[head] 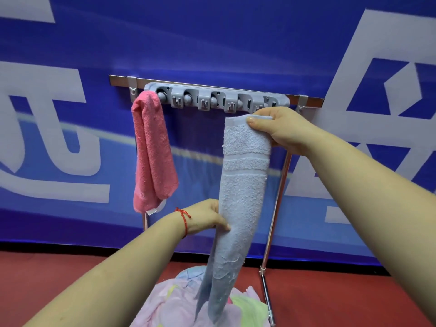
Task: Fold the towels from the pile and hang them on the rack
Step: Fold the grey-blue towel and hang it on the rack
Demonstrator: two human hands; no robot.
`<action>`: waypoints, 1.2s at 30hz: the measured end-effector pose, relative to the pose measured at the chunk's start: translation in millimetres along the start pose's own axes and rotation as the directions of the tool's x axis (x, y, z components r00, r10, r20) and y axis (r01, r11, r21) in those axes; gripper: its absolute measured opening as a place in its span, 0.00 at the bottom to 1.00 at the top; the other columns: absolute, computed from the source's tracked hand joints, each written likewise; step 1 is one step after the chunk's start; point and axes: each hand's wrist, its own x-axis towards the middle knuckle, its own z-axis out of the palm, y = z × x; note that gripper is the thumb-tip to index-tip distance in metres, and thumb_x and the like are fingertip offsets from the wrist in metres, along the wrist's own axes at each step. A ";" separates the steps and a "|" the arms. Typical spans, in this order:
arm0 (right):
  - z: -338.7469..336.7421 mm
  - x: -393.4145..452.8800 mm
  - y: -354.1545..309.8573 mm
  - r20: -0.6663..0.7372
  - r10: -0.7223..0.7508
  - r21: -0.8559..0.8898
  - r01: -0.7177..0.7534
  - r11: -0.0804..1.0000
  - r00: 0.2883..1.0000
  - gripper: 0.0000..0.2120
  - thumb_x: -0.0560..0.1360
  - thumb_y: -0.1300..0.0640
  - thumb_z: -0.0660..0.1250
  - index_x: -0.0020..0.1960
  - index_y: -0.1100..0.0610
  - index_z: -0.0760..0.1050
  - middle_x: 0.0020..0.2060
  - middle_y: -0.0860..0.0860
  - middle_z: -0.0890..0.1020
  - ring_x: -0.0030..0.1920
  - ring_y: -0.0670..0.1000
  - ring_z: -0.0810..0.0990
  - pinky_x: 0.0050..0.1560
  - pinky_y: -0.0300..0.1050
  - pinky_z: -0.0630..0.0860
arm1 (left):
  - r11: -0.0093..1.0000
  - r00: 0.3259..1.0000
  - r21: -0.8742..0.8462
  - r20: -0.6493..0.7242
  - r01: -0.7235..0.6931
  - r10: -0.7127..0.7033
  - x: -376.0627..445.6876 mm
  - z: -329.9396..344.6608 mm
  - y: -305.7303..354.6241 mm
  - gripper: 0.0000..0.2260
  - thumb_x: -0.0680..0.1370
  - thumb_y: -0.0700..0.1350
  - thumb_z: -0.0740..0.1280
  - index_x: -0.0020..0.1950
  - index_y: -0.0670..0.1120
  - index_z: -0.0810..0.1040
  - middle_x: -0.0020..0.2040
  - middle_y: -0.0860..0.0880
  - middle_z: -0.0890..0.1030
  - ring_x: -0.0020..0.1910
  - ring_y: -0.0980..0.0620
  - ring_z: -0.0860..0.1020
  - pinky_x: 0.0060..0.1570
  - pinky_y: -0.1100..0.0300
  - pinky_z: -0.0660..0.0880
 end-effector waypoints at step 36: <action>74.2 -27.4 71.9 0.165 0.318 0.302 -0.355 0.885 0.934 0.26 0.71 0.30 0.57 0.48 0.50 0.81 0.48 0.50 0.85 0.53 0.51 0.82 0.60 0.49 0.75 | 0.995 0.977 0.078 -0.202 -0.058 0.073 -5.5 -18.0 77.7 0.13 0.80 0.50 0.59 0.52 0.46 0.80 0.48 0.48 0.84 0.47 0.53 0.82 0.48 0.59 0.77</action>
